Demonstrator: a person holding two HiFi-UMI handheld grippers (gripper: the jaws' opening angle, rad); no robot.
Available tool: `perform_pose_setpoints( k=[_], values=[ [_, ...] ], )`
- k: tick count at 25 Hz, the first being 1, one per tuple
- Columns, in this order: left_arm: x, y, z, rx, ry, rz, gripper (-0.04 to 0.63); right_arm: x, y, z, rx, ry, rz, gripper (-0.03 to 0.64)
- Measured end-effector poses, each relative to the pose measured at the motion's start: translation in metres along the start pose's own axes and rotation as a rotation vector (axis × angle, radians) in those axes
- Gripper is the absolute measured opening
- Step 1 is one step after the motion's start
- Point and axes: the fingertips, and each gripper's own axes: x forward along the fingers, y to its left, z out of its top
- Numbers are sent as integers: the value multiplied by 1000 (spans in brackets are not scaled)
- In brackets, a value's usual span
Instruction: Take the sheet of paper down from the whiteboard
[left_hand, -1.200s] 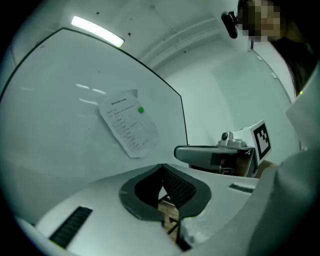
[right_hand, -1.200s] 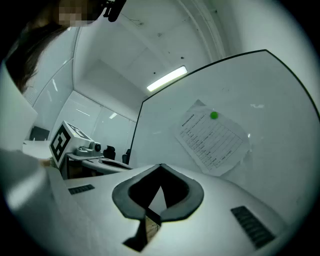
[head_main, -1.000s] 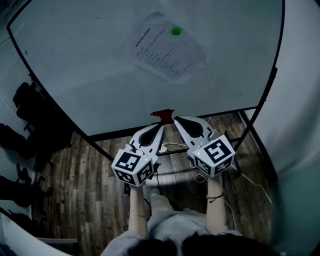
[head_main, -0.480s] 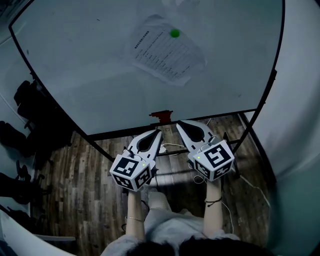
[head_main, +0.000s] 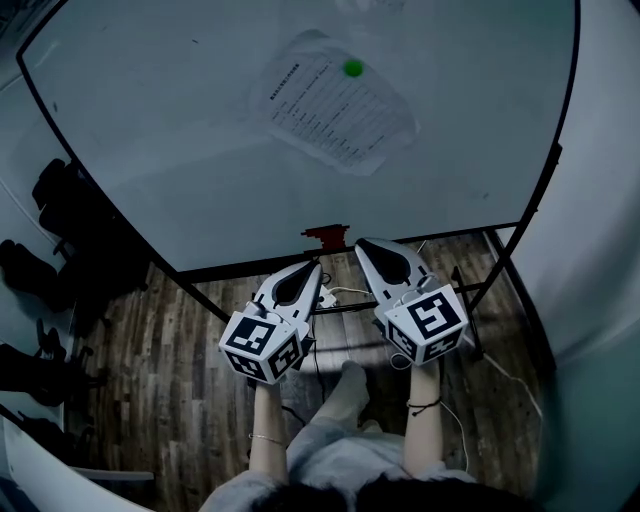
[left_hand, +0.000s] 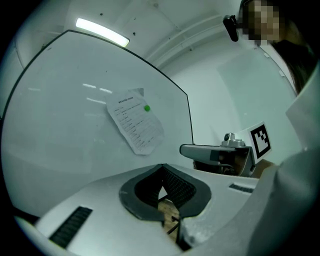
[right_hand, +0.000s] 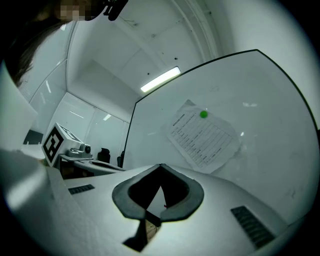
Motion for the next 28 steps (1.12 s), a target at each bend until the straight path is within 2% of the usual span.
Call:
perform_pose_setpoints(
  k=[7,17,28],
  values=[
    [34,16,2,-31,-6,-15,5,21,-33,-6,29,18,-35,0],
    [81,47,-3,-54,3,-14,5,59,-72,-22,33,54,-24,0],
    [109,74,11,-56,-19,-30,5,84,-102,-7,2,29,-51,0]
  ],
)
